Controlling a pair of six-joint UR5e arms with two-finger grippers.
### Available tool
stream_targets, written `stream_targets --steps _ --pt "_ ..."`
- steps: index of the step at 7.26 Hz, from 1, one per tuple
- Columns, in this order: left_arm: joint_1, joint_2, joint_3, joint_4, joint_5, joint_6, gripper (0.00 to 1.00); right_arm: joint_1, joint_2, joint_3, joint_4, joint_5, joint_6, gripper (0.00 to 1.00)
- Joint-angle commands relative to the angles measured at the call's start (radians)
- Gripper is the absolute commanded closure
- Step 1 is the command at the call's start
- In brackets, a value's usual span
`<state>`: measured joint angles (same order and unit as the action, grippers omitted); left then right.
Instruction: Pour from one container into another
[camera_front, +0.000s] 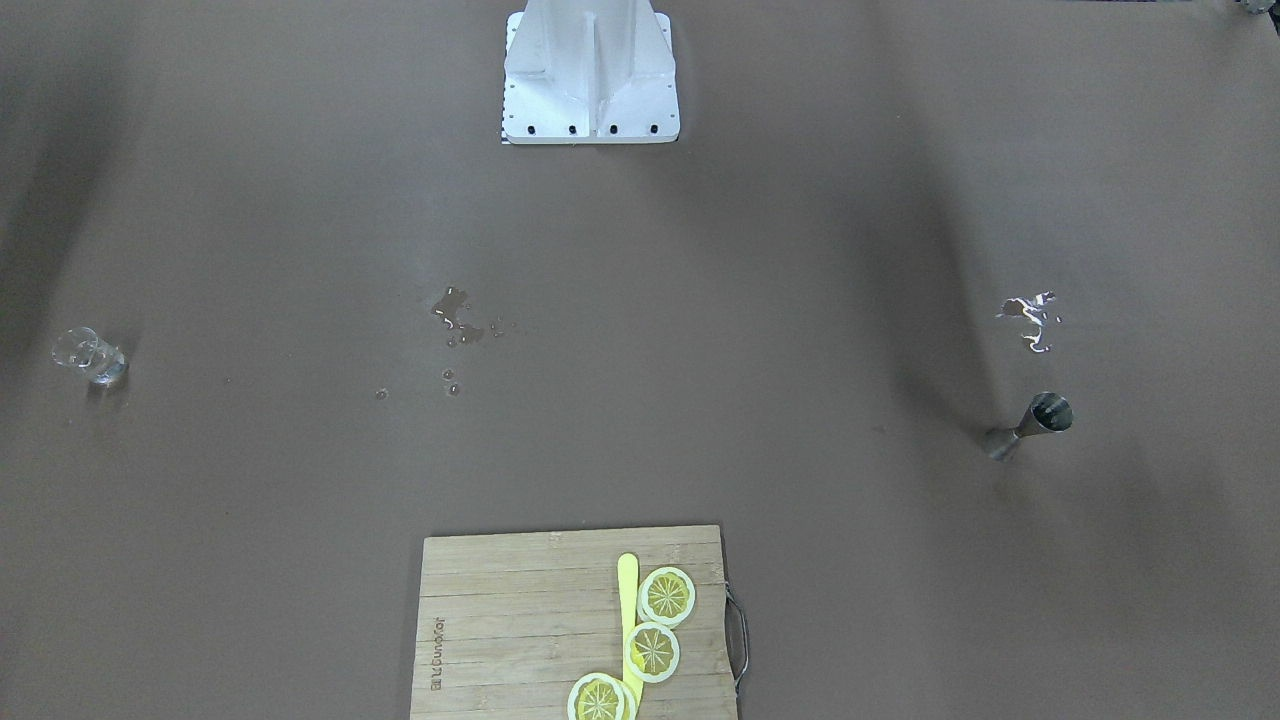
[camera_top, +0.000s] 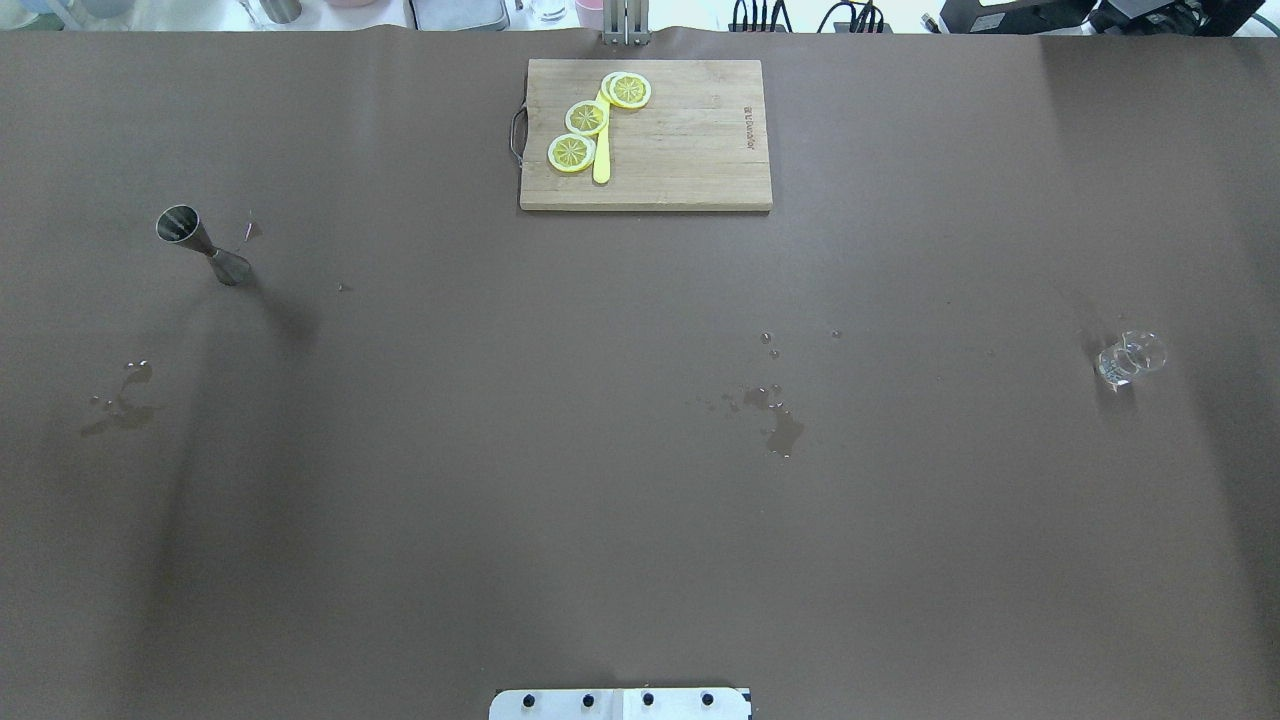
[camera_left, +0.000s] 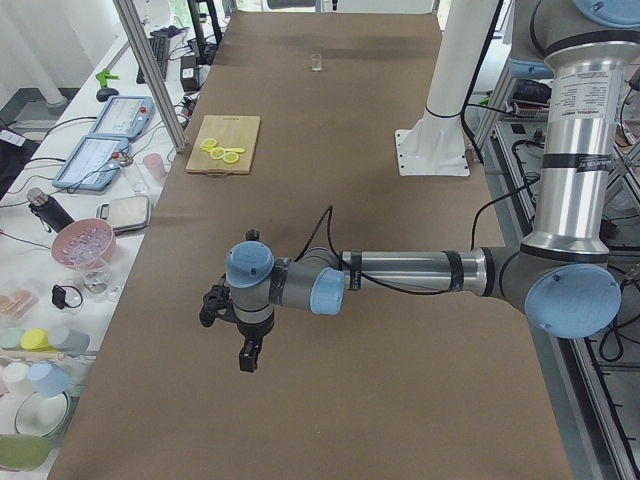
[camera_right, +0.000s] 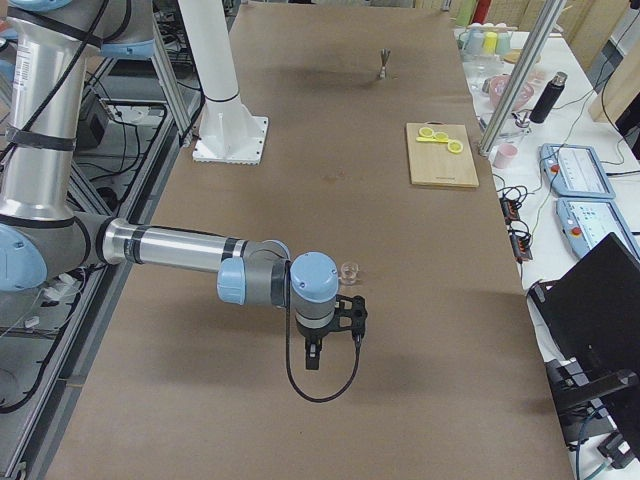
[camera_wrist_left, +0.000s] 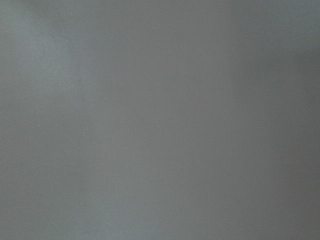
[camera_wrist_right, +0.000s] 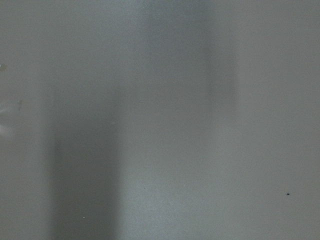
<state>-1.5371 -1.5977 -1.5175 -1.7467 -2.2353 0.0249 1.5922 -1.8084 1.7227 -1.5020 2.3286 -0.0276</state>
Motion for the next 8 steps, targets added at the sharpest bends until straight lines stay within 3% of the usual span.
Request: stream_targets --steps 1,8 --pt "0.000 0.001 -0.001 -0.001 -0.001 -0.002 0.02 0.000 0.006 0.001 0.008 0.000 0.000 0.00" --pt "0.000 0.009 0.000 -0.004 -0.052 -0.002 0.02 0.000 0.006 0.002 0.002 0.002 0.000 0.00"
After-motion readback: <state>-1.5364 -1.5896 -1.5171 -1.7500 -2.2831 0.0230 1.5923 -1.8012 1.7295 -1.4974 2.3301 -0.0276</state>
